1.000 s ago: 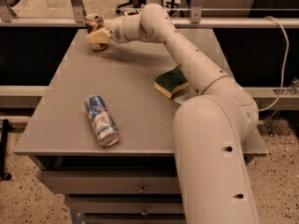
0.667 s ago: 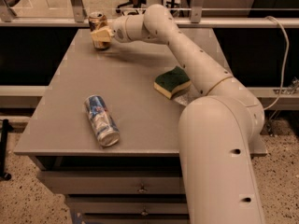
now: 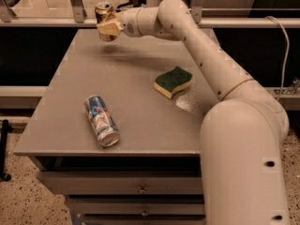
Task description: Pick orange can
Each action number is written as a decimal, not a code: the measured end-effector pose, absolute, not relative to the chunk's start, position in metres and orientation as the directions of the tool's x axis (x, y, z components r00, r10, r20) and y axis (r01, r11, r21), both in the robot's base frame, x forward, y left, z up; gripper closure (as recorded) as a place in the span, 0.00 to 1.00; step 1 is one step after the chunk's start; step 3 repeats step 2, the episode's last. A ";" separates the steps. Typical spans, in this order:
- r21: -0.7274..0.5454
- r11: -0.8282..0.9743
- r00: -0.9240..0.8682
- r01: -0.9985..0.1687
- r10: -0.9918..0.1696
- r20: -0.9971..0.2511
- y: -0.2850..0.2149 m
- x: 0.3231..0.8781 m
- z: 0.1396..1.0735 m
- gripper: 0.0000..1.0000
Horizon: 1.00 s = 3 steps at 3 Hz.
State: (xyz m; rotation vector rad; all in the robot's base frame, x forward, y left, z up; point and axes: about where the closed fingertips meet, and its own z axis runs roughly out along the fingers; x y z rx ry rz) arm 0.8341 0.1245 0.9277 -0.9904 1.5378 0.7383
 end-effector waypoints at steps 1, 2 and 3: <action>-0.107 0.398 0.040 -0.911 -0.174 -0.984 0.107 0.805 0.969 1.00; -0.105 0.392 0.037 -0.914 -0.177 -0.984 0.112 0.805 0.966 1.00; -0.105 0.392 0.037 -0.914 -0.177 -0.984 0.112 0.805 0.966 1.00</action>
Offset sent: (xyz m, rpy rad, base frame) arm -0.0241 -0.0143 0.0348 0.0224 -0.0575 0.0533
